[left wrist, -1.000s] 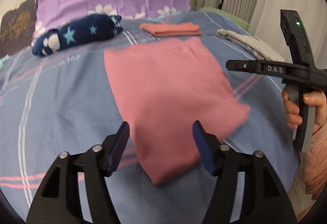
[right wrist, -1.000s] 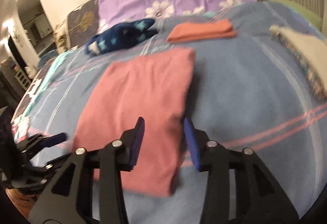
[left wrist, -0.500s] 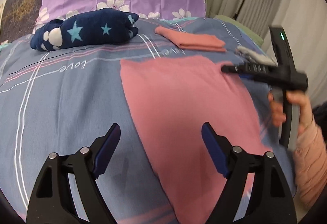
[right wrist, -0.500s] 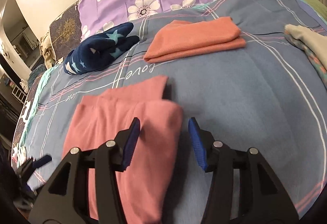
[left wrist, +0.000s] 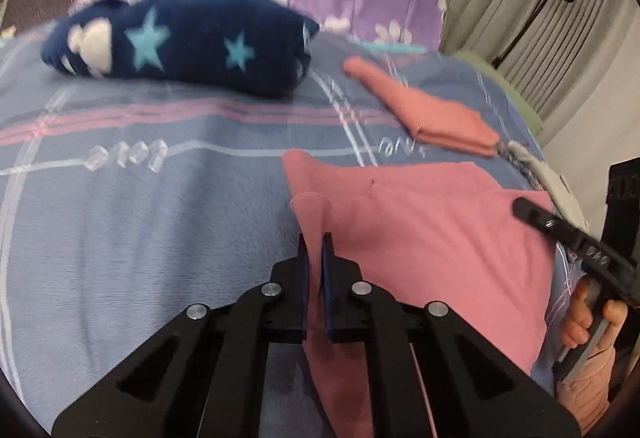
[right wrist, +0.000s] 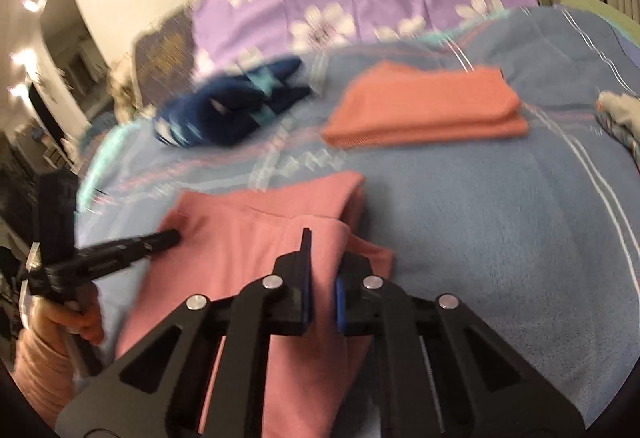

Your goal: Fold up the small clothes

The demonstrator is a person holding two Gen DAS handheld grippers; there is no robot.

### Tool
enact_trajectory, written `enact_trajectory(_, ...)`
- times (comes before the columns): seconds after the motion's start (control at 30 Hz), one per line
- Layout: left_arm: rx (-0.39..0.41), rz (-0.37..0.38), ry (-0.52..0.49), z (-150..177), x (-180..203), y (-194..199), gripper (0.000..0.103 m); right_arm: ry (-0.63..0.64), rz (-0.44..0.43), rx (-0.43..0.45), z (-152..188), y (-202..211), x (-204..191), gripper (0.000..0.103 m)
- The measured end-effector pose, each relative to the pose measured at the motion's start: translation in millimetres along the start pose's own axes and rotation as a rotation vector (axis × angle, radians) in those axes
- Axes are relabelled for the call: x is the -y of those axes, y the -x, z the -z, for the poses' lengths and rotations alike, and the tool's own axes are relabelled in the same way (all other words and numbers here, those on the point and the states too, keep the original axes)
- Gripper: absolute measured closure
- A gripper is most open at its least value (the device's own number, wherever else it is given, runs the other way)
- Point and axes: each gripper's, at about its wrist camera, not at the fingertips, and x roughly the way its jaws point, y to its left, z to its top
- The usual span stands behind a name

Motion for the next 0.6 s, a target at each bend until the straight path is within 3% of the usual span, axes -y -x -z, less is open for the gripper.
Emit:
enact_trajectory(0.1,0.010,-0.078,-0.076,3.8,2.9,-6.0,0.096,0.030,0.063,-0.005,0.4,-10.9,0.9,0.092)
enact_trajectory(0.17,-0.019,-0.084,-0.114,8.1,1.8,-18.9,0.089,0.056,0.171,-0.082,9.0,-34.8,6.9,0.081)
enact_trajectory(0.2,-0.025,-0.086,-0.106,9.8,0.3,-20.1,0.085,0.066,0.226,-0.110,17.7,-44.3,11.5,0.069)
enact_trajectory(0.27,0.006,-0.089,-0.088,12.0,-2.3,-8.2,0.058,0.033,0.197,-0.074,23.6,-33.9,15.6,0.069)
enact_trajectory(0.3,0.034,-0.084,-0.094,14.2,-1.1,2.7,0.051,0.011,0.182,-0.058,22.2,-22.8,16.0,0.066)
enact_trajectory(0.43,0.051,-0.053,-0.168,33.8,17.4,37.5,0.048,0.037,0.153,0.007,26.3,22.2,0.1,0.064)
enact_trajectory(0.53,0.037,0.028,-0.242,67.0,38.0,66.2,0.046,0.116,0.048,-0.003,56.6,60.3,-27.0,0.072)
enact_trajectory(0.6,0.015,0.057,-0.281,94.7,47.9,77.7,0.026,0.138,-0.048,-0.033,79.1,76.1,-40.4,0.072)
